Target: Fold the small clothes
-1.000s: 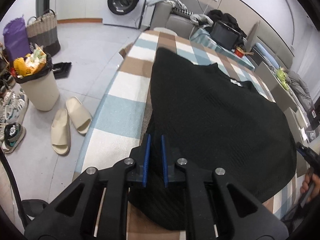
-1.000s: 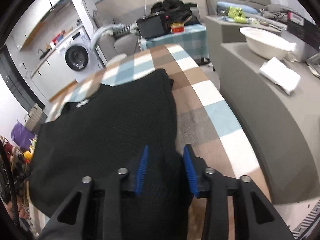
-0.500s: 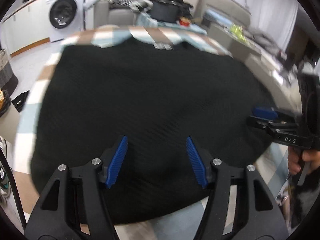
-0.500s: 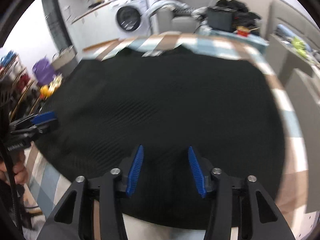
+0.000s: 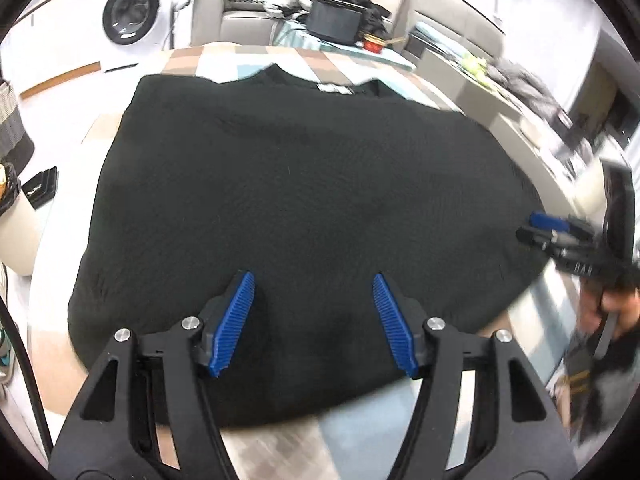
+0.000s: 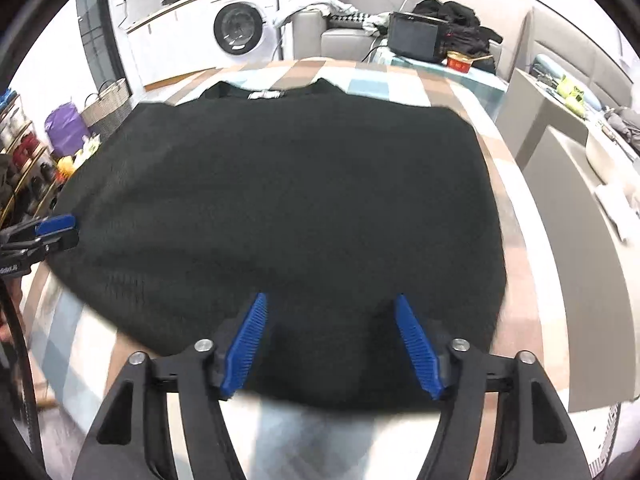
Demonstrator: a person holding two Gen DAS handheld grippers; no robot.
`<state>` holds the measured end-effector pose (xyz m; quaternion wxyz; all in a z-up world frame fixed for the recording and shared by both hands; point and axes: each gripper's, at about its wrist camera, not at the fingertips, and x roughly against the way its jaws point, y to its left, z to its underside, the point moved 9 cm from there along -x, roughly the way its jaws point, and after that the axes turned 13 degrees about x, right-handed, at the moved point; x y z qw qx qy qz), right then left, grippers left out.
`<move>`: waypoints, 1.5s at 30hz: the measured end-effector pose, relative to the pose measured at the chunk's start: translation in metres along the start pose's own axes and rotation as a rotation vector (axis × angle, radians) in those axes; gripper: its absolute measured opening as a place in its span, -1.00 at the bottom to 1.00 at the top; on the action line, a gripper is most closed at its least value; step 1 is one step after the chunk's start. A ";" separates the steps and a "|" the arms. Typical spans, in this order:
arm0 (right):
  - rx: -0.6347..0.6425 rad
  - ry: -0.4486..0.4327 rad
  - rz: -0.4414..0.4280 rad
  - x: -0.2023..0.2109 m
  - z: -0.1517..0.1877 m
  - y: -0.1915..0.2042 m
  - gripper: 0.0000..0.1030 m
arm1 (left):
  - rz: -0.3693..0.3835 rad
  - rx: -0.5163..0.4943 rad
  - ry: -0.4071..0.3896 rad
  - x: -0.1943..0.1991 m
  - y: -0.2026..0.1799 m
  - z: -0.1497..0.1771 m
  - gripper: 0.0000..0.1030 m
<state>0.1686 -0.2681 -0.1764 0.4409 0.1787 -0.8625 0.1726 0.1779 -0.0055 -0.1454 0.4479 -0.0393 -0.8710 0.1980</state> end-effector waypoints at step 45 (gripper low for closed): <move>-0.155 0.063 0.169 -0.082 -0.075 -0.066 0.70 | -0.199 0.037 -0.030 -0.050 0.031 -0.056 0.40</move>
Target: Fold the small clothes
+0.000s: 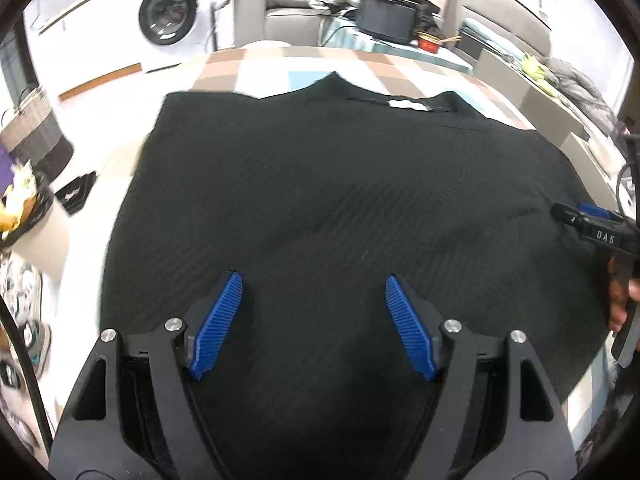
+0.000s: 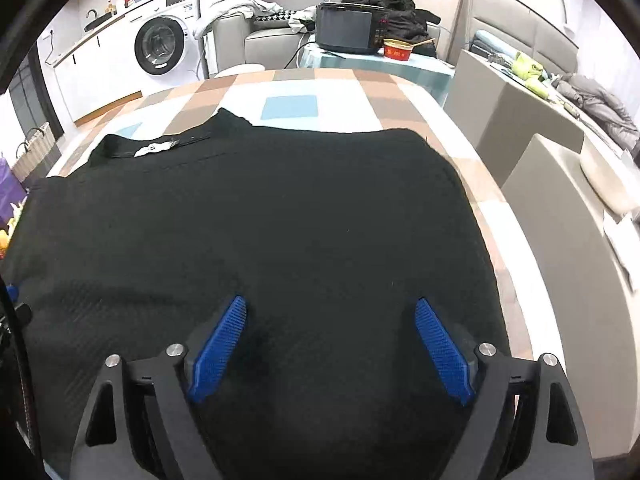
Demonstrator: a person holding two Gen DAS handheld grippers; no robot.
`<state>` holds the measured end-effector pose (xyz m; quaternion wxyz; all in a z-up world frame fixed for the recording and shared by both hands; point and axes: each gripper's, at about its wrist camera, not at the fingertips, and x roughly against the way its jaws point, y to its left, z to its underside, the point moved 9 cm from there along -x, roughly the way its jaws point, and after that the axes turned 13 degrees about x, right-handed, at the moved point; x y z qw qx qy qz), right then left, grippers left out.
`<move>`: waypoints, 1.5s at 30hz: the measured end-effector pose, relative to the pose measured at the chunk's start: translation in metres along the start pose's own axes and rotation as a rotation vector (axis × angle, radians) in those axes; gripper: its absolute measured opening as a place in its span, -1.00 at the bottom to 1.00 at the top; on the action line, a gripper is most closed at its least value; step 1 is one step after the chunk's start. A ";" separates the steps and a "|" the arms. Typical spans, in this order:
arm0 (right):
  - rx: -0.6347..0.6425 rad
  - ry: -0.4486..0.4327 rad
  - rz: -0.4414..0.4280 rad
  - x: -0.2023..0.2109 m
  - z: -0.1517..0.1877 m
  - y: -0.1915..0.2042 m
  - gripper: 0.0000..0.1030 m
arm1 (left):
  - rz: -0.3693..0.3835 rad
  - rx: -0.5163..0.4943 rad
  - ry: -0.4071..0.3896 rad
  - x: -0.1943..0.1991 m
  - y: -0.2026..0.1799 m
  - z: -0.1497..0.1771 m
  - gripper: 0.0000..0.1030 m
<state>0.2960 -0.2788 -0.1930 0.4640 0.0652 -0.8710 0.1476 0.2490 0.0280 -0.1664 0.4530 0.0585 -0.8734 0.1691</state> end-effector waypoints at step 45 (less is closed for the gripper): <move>-0.226 -0.169 -0.104 0.127 0.106 -0.040 -0.12 | 0.100 0.398 -0.042 0.113 0.113 0.088 0.10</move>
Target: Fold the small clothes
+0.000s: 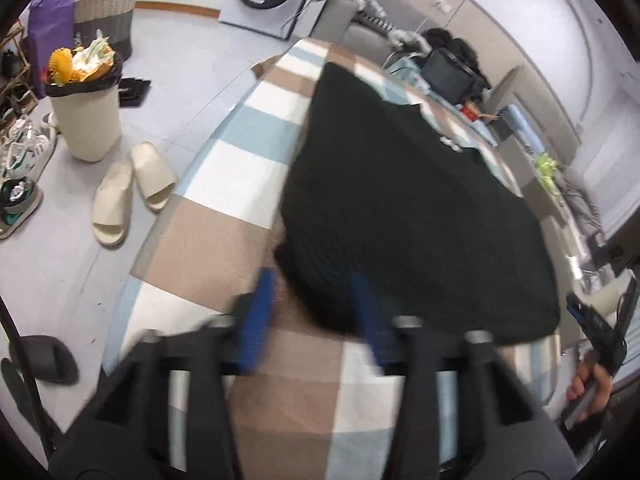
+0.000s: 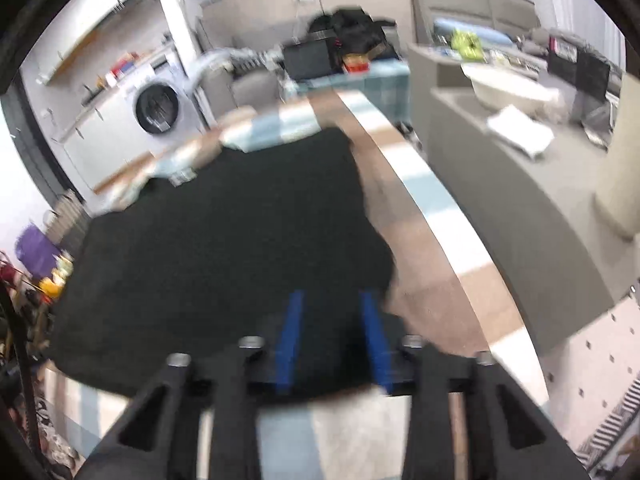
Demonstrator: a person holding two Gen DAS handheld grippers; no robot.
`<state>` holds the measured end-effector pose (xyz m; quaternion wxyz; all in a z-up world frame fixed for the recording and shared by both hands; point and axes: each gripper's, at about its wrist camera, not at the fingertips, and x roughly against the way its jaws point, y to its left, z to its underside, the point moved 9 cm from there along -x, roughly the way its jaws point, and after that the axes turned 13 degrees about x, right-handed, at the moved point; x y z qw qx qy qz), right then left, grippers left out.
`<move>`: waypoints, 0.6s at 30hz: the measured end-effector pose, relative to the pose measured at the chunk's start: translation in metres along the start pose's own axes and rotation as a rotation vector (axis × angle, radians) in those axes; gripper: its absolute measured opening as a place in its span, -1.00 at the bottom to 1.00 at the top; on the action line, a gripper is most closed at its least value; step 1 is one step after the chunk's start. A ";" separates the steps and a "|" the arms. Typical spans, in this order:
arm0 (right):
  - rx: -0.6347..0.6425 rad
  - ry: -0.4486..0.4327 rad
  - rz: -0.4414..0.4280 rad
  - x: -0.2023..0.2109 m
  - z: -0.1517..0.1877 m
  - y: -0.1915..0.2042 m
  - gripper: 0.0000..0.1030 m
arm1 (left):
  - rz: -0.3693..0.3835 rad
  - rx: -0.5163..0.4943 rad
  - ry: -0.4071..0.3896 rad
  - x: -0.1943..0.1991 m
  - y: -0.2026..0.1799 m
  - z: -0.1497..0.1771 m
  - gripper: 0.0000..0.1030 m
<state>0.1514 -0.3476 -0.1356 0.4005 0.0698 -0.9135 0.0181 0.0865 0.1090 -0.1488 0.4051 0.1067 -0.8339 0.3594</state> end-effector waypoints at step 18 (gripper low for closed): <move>0.143 0.027 -0.156 -0.033 -0.014 0.087 -0.04 | -0.030 -0.010 -0.095 -0.056 -0.064 -0.010 -0.63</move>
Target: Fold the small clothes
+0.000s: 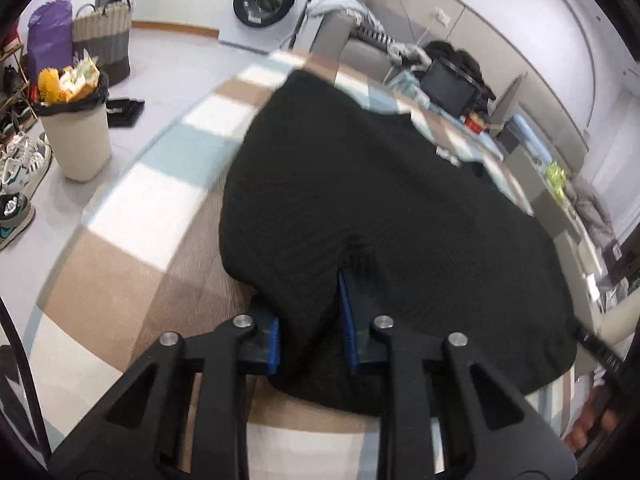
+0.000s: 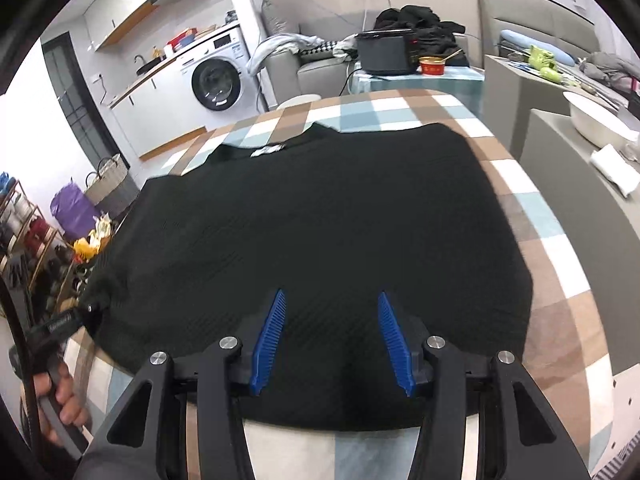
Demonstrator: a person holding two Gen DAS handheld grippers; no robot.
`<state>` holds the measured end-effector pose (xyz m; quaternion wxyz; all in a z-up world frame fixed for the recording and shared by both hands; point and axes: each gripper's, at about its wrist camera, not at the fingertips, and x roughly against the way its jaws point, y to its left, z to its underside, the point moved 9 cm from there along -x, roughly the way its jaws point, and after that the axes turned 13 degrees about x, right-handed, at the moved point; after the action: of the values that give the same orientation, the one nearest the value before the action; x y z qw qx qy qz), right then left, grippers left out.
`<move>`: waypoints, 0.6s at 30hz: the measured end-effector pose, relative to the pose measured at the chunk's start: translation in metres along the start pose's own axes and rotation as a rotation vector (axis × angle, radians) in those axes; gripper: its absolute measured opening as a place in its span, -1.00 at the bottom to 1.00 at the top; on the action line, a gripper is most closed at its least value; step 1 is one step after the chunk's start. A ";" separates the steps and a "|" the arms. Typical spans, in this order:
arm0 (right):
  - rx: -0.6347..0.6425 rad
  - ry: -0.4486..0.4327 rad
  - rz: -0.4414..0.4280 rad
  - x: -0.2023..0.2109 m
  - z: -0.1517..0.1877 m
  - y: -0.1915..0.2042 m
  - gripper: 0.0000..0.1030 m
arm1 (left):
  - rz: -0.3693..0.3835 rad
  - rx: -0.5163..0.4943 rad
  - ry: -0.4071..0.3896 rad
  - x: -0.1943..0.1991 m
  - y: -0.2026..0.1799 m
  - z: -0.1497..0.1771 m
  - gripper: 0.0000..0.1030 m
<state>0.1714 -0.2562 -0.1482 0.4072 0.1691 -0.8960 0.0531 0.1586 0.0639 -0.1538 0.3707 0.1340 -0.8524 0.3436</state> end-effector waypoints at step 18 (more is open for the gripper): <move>-0.065 -0.003 0.024 0.009 0.019 -0.028 0.17 | 0.233 -0.404 -0.147 0.049 -0.165 -0.030 -0.77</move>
<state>0.1620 -0.2893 -0.1555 0.4106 0.1451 -0.8997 0.0285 0.2208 -0.0349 -0.0237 0.2847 -0.0176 -0.9383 0.1958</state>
